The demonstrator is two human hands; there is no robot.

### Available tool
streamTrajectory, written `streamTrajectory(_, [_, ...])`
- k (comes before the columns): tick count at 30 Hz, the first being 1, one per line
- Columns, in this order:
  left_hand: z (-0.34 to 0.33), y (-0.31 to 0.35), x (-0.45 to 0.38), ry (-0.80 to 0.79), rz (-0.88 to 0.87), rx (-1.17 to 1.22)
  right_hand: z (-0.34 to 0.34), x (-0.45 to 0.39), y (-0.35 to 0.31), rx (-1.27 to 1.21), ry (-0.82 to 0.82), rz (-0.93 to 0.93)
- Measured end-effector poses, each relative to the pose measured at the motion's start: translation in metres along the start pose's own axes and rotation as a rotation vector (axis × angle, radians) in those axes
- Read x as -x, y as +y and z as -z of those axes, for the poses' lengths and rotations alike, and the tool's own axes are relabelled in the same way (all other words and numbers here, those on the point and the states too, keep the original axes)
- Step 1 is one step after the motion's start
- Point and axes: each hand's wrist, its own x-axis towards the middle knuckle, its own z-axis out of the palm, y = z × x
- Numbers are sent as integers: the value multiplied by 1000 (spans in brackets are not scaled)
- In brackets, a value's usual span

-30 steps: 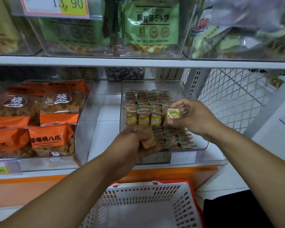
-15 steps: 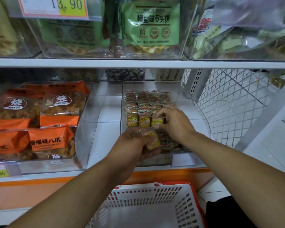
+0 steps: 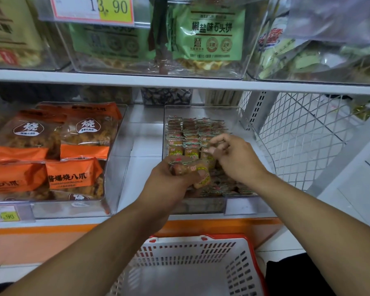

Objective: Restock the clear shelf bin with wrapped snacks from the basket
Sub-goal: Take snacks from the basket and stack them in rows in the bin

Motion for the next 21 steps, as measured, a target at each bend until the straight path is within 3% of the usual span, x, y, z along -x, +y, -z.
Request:
streamTrajectory(3, [2, 3, 1, -12, -20, -23, 23, 17, -24, -406, -316, 26])
streamTrajectory(6, [1, 4, 2, -36, -22, -17, 28, 30, -31, -439, -535, 20])
streamTrajectory(9, [-2, 0, 4, -51, -33, -72, 33, 22, -24, -461, -469, -48])
streamTrajectory(12, [-5, -8, 7, -4, 10, -57, 39, 7, -18, -469, -250, -98])
streamTrajectory(17, [-6, -14, 9, 39, 70, 20, -9, -6, -17, 47, -189, 134])
streamTrajectory(21, [-7, -14, 11, 72, 61, 18, -49, -14, -16, 146, -140, 304])
